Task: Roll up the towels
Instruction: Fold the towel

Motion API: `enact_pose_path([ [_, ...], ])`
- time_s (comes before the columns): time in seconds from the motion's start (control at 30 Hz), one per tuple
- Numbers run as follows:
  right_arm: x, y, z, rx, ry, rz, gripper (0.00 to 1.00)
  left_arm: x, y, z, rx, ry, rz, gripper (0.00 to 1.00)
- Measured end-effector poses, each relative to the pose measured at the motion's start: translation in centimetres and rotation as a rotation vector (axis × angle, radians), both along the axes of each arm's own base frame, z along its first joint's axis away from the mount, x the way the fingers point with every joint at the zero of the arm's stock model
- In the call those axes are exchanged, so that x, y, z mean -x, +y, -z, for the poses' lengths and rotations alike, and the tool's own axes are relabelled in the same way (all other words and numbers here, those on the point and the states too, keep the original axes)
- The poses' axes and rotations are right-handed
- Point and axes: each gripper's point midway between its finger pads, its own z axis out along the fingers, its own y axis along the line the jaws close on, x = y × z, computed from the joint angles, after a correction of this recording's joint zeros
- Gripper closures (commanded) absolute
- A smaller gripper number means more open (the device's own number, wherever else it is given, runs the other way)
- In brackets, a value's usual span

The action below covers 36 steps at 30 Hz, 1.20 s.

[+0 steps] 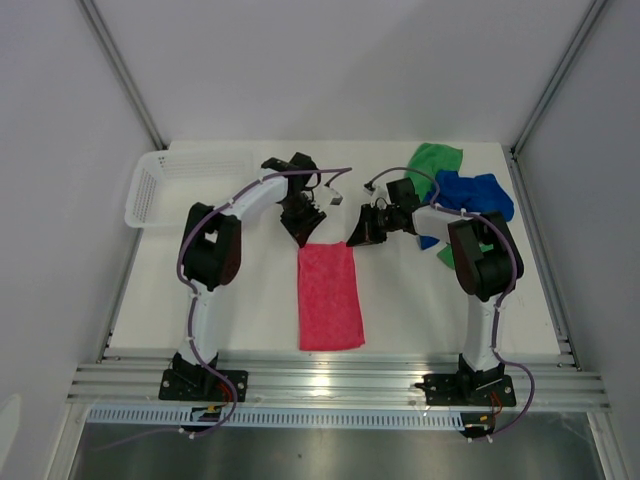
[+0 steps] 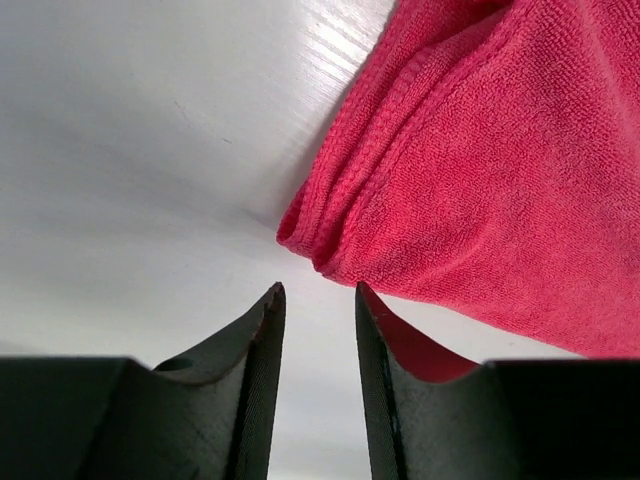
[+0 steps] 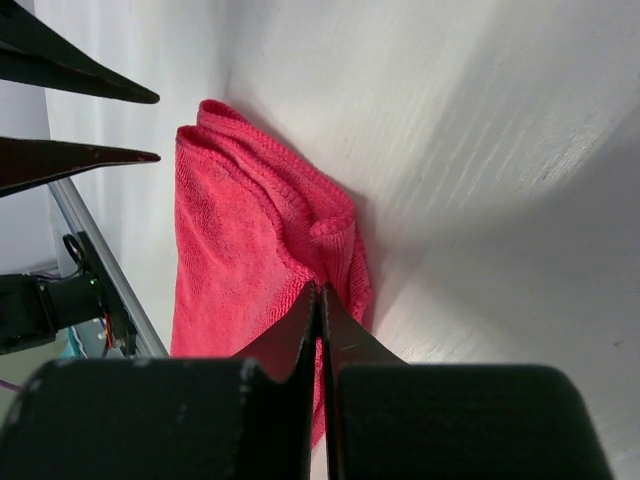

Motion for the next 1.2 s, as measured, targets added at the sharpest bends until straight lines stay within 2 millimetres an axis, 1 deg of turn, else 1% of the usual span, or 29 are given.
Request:
enact_pose_path([
  [0.1,-0.3,0.0,0.2,-0.001,0.006,0.007,1.00,-0.3,-0.1,-0.1,0.006,-0.012,0.001,0.60],
  [0.23,-0.6,0.0,-0.1,-0.005,-0.005,0.008,1.00,-0.6,-0.2,-0.1,0.011,-0.027,0.029,0.59],
  [0.4,-1.0,0.2,-0.1,-0.006,-0.010,0.008,1.00,-1.5,-0.6,-0.9,0.025,-0.066,0.078,0.59],
  [0.47,-1.0,0.1,0.0,-0.004,-0.007,0.009,1.00,-1.6,-0.7,-0.9,0.025,-0.072,0.089,0.59],
  [0.7,-1.0,-0.1,0.4,0.012,0.000,0.016,1.00,-1.3,-0.4,0.6,0.005,-0.038,0.105,0.59],
  [0.8,-1.0,-0.1,0.4,0.013,0.002,0.017,1.00,-1.2,-0.3,1.2,-0.002,-0.022,0.105,0.61],
  [1.03,-1.0,-0.2,0.6,0.022,0.001,0.020,1.00,-0.8,-0.3,1.7,-0.003,0.003,0.104,0.62],
  [1.1,-1.0,-0.2,0.6,0.023,0.001,0.021,1.00,-0.5,-0.3,1.7,0.001,0.016,0.103,0.69],
  [1.13,-1.0,-0.2,0.6,0.023,0.001,0.021,1.00,-0.4,-0.4,1.7,0.004,0.022,0.100,0.74],
  [1.17,-1.0,-0.2,0.7,0.024,0.002,0.021,1.00,-0.2,-0.4,1.7,0.007,0.030,0.096,0.84],
  [1.2,-1.0,-0.2,0.7,0.024,0.003,0.021,1.00,-0.1,-0.4,1.7,0.007,0.035,0.093,0.90],
])
